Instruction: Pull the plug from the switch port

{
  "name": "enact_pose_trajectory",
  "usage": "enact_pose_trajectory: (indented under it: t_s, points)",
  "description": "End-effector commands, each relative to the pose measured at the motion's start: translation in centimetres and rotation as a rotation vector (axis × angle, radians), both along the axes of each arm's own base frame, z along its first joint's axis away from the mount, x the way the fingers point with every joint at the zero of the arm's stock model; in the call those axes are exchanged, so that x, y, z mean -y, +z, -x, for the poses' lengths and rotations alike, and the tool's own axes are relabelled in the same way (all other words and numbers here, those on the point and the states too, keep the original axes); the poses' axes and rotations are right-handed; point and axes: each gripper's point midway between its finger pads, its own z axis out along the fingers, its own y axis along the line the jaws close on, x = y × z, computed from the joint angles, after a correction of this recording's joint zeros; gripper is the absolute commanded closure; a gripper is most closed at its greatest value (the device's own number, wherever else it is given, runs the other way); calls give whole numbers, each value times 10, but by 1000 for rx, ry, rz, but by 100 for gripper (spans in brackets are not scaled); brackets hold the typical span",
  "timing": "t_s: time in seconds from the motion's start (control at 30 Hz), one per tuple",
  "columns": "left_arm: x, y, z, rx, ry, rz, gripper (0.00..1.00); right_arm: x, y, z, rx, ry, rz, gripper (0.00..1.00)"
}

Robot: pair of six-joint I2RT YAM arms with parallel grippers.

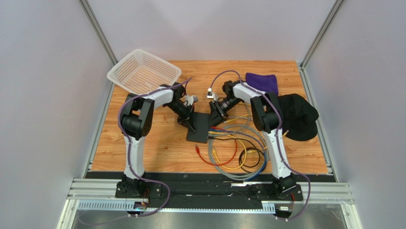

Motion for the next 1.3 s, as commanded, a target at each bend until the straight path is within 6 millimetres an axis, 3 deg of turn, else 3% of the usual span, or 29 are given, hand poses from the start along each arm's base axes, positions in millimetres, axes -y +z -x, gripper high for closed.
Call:
enact_pose_trajectory:
  t_s: [0.0,0.4,0.67,1.1,1.27]
  points:
    - [-39,-69,3,63,-94,-253,100,-2,-38,18,-12,67,64,50]
    - [-35,-71,5,65,-114,-256,100,-3,-50,21,-47,58,73,73]
    - [-36,-78,6,47,-114,-267,100,6,-57,20,-82,38,104,100]
    - [-42,-85,-5,28,-93,-300,100,34,-52,45,-244,17,157,100]
    - [-45,-88,-14,24,-72,-299,100,47,-45,42,-210,11,178,100]
